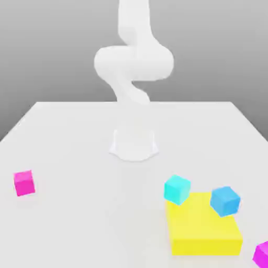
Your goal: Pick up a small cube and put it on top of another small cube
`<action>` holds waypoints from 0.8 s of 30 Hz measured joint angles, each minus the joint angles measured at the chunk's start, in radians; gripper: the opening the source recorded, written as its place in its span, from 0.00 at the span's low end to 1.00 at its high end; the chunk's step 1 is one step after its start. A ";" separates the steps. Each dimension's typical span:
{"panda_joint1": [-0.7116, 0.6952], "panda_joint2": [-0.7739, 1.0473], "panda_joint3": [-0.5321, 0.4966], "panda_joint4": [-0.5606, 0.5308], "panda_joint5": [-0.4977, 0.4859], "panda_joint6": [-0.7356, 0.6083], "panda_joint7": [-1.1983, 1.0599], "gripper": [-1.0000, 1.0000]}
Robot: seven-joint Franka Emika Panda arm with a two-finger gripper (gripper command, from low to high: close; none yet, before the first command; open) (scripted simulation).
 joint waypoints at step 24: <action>-0.536 0.889 -0.306 -0.354 0.234 0.513 -0.011 0.50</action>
